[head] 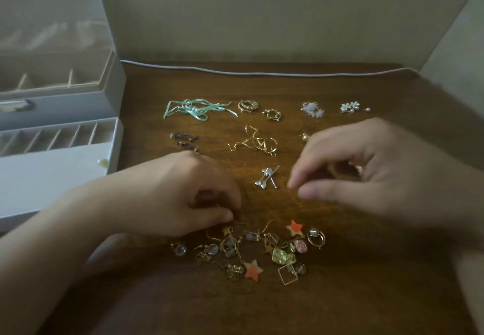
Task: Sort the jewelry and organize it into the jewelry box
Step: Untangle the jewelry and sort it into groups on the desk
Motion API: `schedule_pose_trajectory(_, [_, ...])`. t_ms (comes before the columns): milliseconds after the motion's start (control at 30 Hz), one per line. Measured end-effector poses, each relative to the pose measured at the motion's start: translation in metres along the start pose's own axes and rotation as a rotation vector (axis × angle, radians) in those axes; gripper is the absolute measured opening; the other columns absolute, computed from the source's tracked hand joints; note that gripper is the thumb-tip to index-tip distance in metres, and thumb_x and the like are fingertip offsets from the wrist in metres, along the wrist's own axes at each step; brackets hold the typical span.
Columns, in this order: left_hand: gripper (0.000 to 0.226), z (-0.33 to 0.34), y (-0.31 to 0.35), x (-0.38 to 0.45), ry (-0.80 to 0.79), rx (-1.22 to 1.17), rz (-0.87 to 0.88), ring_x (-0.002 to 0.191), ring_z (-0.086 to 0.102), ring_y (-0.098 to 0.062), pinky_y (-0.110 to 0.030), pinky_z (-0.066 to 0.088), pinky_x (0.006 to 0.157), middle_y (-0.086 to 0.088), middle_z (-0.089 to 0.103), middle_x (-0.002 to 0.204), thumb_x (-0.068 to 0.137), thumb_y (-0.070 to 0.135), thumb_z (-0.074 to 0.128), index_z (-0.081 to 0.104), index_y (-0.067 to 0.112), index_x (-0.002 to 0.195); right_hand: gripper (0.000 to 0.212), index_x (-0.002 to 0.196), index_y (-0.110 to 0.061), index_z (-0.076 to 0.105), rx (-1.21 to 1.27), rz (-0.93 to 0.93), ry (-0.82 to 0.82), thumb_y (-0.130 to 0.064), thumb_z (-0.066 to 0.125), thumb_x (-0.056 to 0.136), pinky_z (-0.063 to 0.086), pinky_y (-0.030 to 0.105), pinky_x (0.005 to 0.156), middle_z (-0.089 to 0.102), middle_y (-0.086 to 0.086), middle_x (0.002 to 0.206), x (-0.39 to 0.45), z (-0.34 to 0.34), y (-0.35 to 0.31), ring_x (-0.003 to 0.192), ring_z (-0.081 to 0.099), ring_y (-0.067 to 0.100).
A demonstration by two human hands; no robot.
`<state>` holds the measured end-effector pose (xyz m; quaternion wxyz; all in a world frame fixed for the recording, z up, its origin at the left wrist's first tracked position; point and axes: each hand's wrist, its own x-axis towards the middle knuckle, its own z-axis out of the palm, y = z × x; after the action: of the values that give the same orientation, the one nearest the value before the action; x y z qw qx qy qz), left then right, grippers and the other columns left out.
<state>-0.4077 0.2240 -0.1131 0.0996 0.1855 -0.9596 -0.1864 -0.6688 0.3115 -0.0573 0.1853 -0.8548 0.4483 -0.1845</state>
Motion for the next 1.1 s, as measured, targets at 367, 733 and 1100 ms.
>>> schedule_pose_trajectory(367, [0.015,-0.007,-0.002,-0.002,0.035,-0.016,-0.053,0.081,0.063,-0.007,-0.029,0.052,0.067,0.018,0.066,0.085,0.089,0.040,0.061,0.071,0.035,0.098,0.012,0.100,-0.040,0.065,-0.254,0.013,-0.160,-0.041,0.058,0.091,0.045,0.026,0.081,0.059,-0.021,0.100,0.016,0.043,0.000,0.092,0.054,-0.001])
schedule_pose_trajectory(733, [0.023,-0.026,-0.001,-0.012,-0.121,-0.106,-0.088,0.092,0.060,-0.006,-0.013,0.041,0.073,0.023,0.062,0.090,0.075,0.041,0.077,0.073,0.039,0.097,0.011,0.089,-0.029,0.072,-0.110,-0.073,0.074,-0.024,0.066,0.082,0.053,0.025,0.071,0.067,-0.020,0.088,0.014,0.027,0.011,0.085,0.065,-0.001])
schedule_pose_trajectory(1100, [0.015,-0.021,0.000,-0.013,-0.139,0.064,-0.059,0.092,0.049,0.001,-0.021,0.041,0.078,0.021,0.056,0.080,0.077,0.047,0.073,0.073,0.040,0.089,0.014,0.090,-0.036,0.063,-0.048,-0.003,0.058,-0.022,0.062,0.087,0.054,0.030,0.065,0.065,-0.018,0.084,0.015,0.036,0.007,0.081,0.064,0.007])
